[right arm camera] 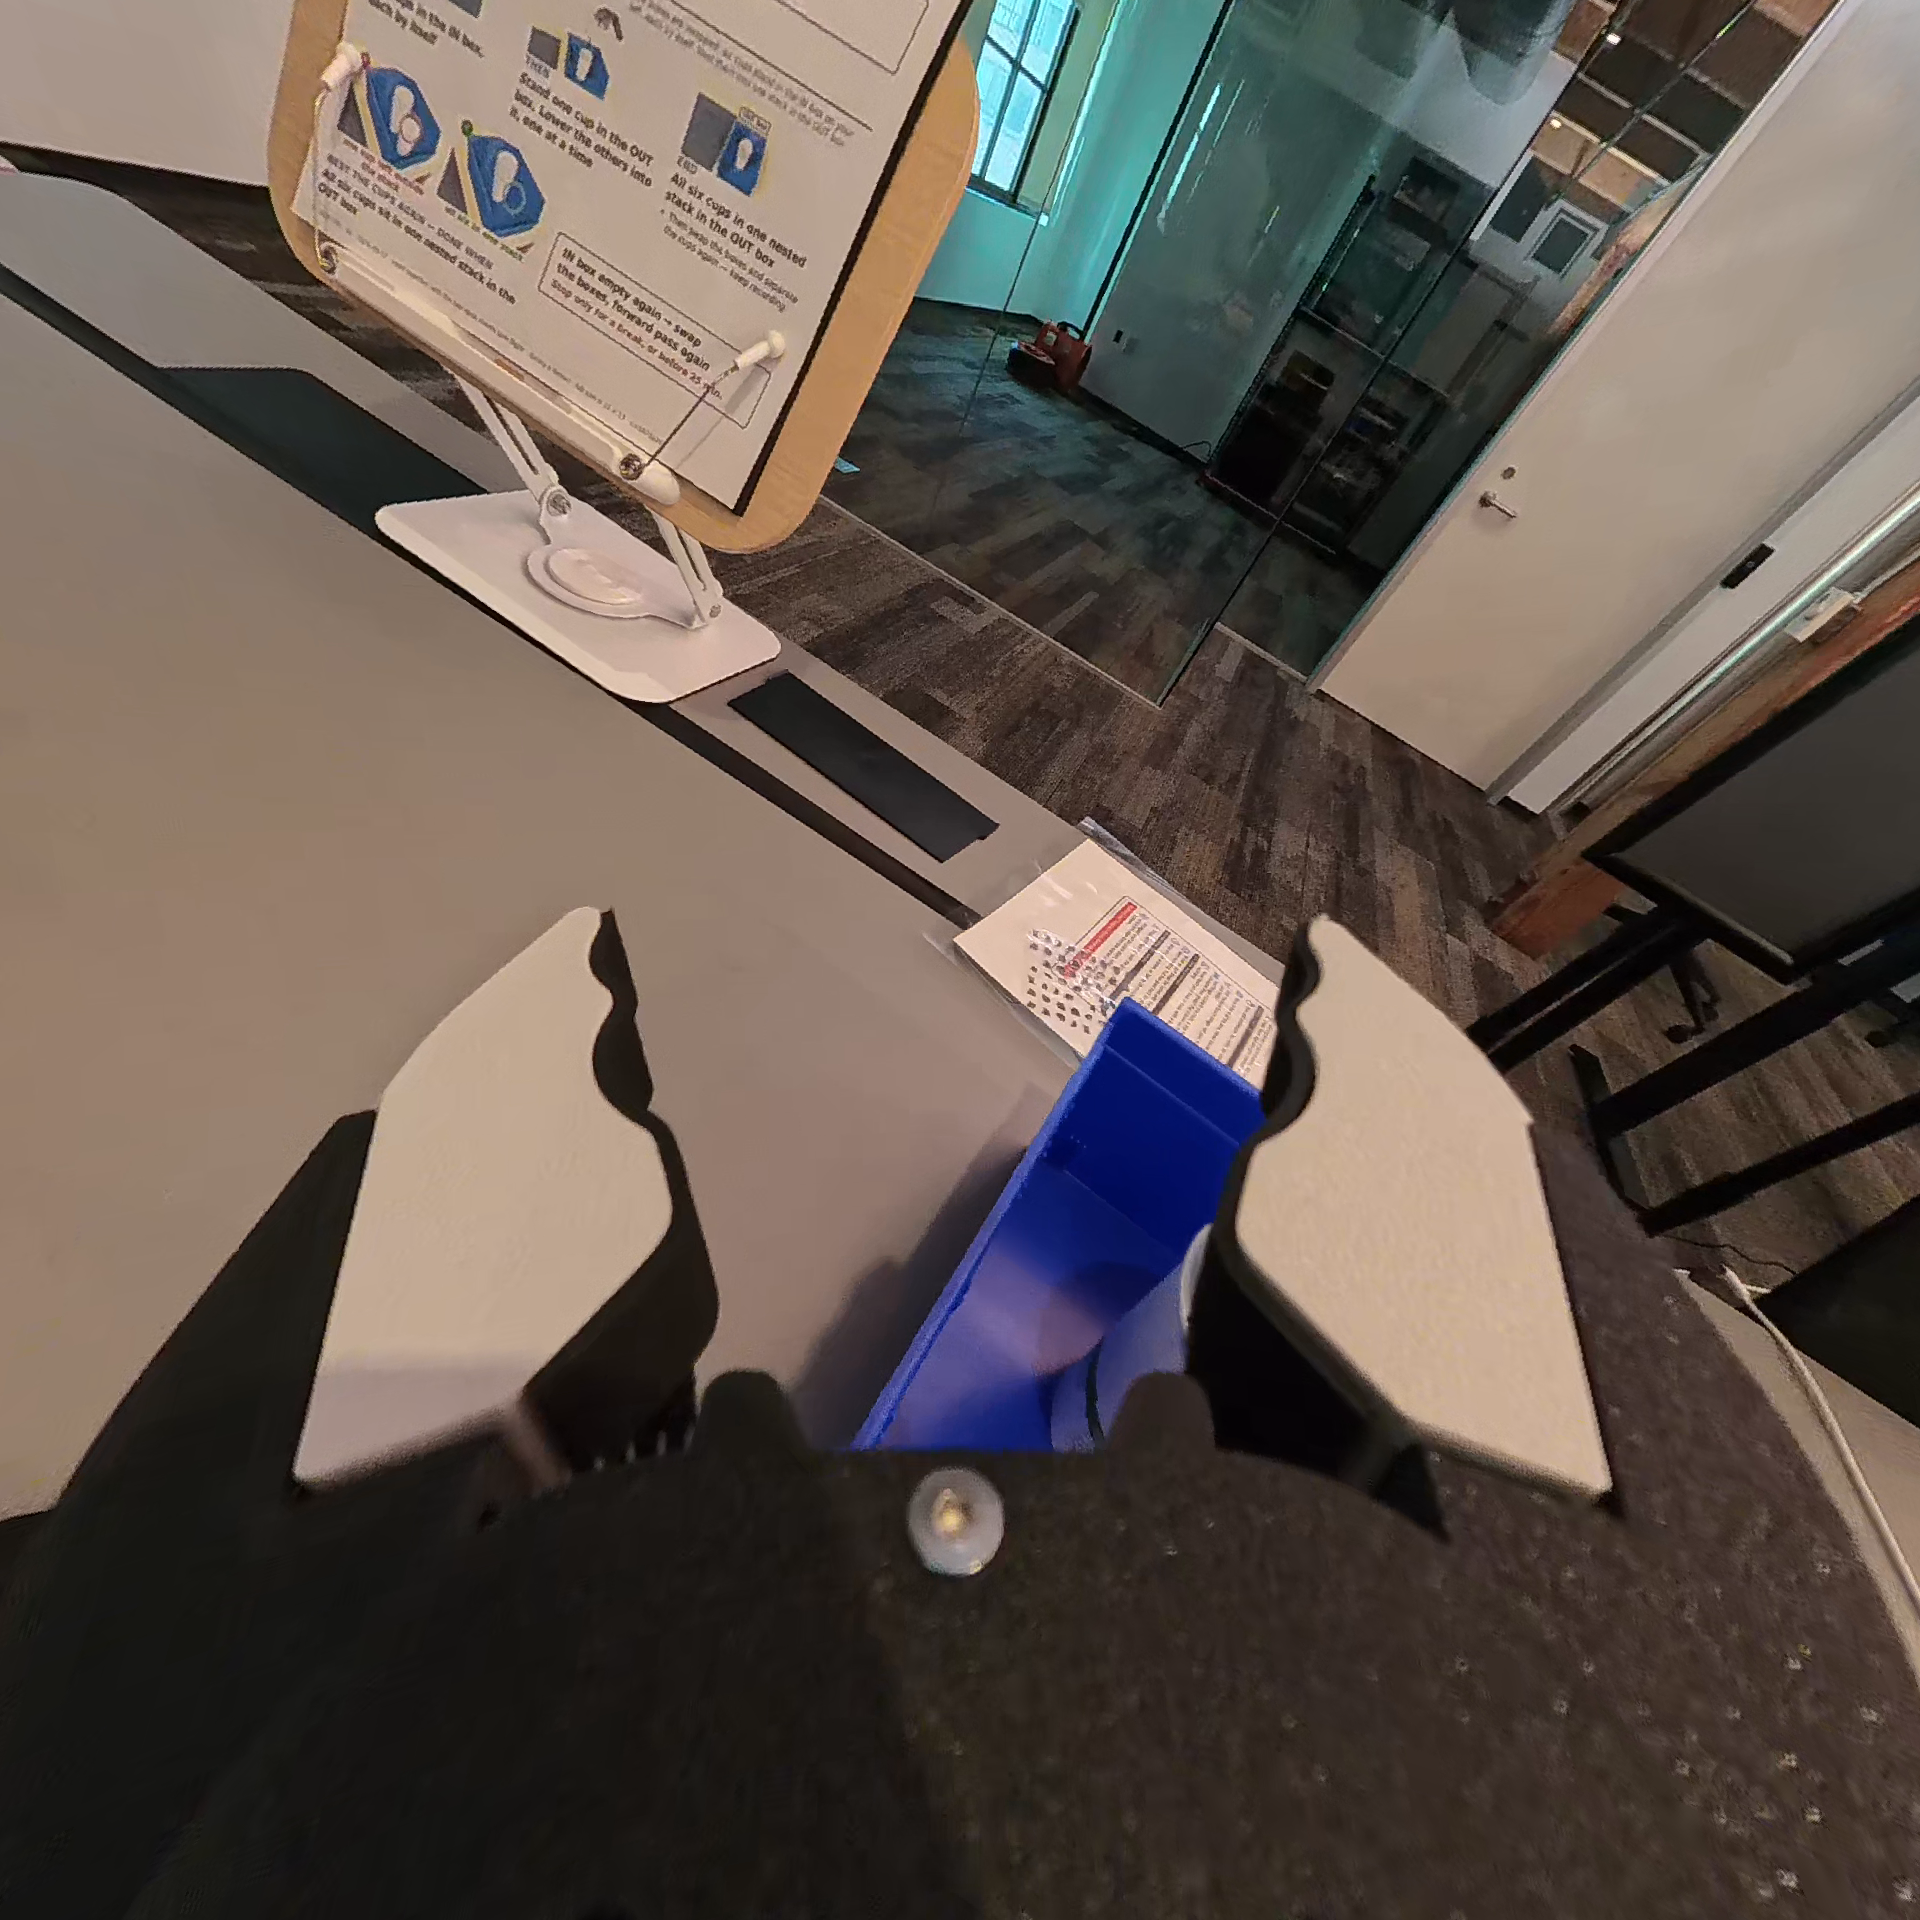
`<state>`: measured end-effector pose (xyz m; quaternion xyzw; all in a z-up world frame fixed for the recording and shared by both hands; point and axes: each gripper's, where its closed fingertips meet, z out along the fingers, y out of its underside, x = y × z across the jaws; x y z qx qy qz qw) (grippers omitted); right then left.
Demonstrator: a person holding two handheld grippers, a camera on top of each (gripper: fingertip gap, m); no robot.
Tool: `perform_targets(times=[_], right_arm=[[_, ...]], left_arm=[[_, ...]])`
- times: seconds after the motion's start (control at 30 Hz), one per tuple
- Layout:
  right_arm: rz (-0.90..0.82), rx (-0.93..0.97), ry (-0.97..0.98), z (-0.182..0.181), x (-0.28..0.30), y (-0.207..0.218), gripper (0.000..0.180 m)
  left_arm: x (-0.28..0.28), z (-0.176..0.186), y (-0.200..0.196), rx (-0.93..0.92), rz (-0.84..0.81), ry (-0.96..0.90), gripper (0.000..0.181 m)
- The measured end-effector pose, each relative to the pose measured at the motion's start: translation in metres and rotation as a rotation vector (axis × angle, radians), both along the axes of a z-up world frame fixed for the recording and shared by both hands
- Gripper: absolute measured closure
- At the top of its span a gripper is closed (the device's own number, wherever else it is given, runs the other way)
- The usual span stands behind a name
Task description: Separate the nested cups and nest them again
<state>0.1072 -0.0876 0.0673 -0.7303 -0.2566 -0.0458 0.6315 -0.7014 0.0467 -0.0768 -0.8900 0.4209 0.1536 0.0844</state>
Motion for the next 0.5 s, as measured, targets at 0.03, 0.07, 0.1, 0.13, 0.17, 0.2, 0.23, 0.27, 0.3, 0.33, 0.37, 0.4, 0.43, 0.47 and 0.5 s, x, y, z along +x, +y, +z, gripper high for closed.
perform_targets(times=[0.03,0.07,0.1,0.13,0.17,0.2,0.23,0.27,0.3,0.33,0.37,0.4,0.43,0.47,0.5], right_arm=[[0.005,-0.002,0.004,-0.001,-0.001,0.001,0.064],[0.011,-0.004,0.008,-0.002,-0.002,0.001,0.064],[0.017,-0.007,0.01,-0.003,-0.004,0.002,0.064],[0.023,-0.009,0.01,-0.005,-0.006,0.002,0.064],[0.032,-0.012,0.008,-0.006,-0.008,0.003,0.064],[0.045,-0.016,0.005,-0.007,-0.012,0.003,0.065],[0.061,-0.018,0.001,-0.007,-0.017,0.003,0.065],[0.086,-0.019,-0.005,-0.006,-0.025,0.003,0.066],[0.116,-0.018,-0.014,-0.004,-0.035,0.003,0.067],[0.151,-0.012,-0.024,-0.001,-0.047,0.003,0.068],[0.191,-0.003,-0.035,0.004,-0.062,0.002,0.069],[0.243,0.002,-0.044,0.008,-0.081,0.001,0.07],[0.304,-0.002,-0.052,0.011,-0.102,0.0,0.071],[0.361,-0.003,-0.06,0.015,-0.123,-0.002,0.071],[0.414,0.003,-0.069,0.02,-0.145,-0.003,0.071]], left_arm=[[-0.001,0.0,-0.002,-0.001,-0.003,0.006,0.181],[-0.001,0.002,-0.004,0.002,-0.007,0.014,0.181],[0.0,0.005,-0.006,0.005,-0.013,0.011,0.181],[0.003,0.01,-0.008,0.012,-0.021,0.003,0.181],[0.006,0.018,-0.01,0.027,-0.034,-0.002,0.181],[0.012,0.028,-0.012,0.047,-0.054,-0.009,0.181],[0.019,0.041,-0.014,0.067,-0.079,-0.018,0.181],[0.029,0.055,-0.017,0.092,-0.111,-0.03,0.181],[0.043,0.072,-0.02,0.121,-0.15,-0.048,0.181],[0.06,0.089,-0.023,0.155,-0.197,-0.071,0.181],[0.081,0.108,-0.028,0.189,-0.249,-0.099,0.181],[0.104,0.125,-0.034,0.218,-0.306,-0.131,0.181],[0.13,0.141,-0.041,0.245,-0.367,-0.165,0.181],[0.158,0.155,-0.05,0.266,-0.432,-0.202,0.181],[0.187,0.166,-0.062,0.274,-0.499,-0.236,0.181]])
